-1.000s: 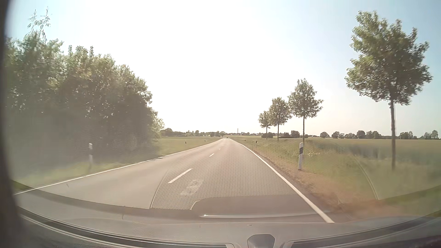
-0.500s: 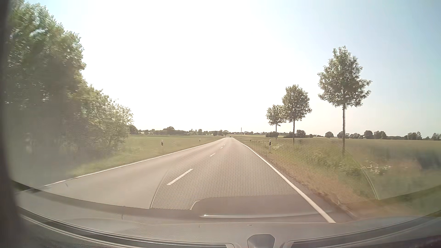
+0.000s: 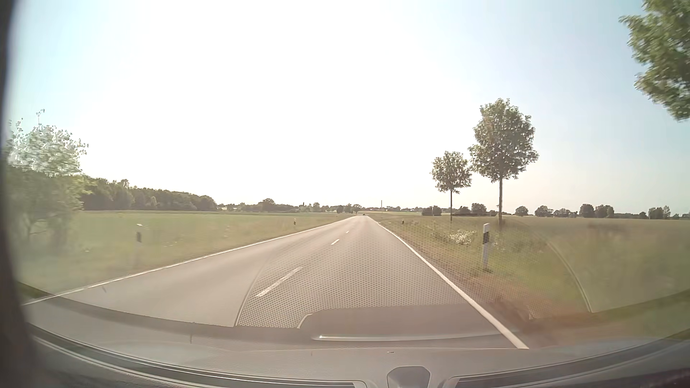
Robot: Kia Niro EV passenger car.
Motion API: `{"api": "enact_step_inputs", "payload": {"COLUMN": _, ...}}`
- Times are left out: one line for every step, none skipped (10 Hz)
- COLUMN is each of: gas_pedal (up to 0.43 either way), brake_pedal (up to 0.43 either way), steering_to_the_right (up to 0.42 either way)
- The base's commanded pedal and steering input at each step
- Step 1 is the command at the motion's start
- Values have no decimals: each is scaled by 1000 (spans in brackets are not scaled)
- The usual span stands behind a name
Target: Follow the waypoints while adhering to traffic rules and regulations
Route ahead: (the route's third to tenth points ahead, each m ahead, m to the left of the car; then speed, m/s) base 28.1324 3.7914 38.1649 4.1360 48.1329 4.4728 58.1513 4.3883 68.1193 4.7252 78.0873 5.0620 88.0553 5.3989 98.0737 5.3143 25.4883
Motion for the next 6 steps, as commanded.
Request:
{"api": "enact_step_inputs", "payload": {"gas_pedal": 280, "brake_pedal": 6, "steering_to_the_right": 0}}
{"api": "enact_step_inputs", "payload": {"gas_pedal": 280, "brake_pedal": 6, "steering_to_the_right": 0}}
{"api": "enact_step_inputs", "payload": {"gas_pedal": 280, "brake_pedal": 6, "steering_to_the_right": 0}}
{"api": "enact_step_inputs", "payload": {"gas_pedal": 280, "brake_pedal": 6, "steering_to_the_right": 0}}
{"api": "enact_step_inputs", "payload": {"gas_pedal": 280, "brake_pedal": 6, "steering_to_the_right": 0}}
{"api": "enact_step_inputs", "payload": {"gas_pedal": 280, "brake_pedal": 6, "steering_to_the_right": 0}}
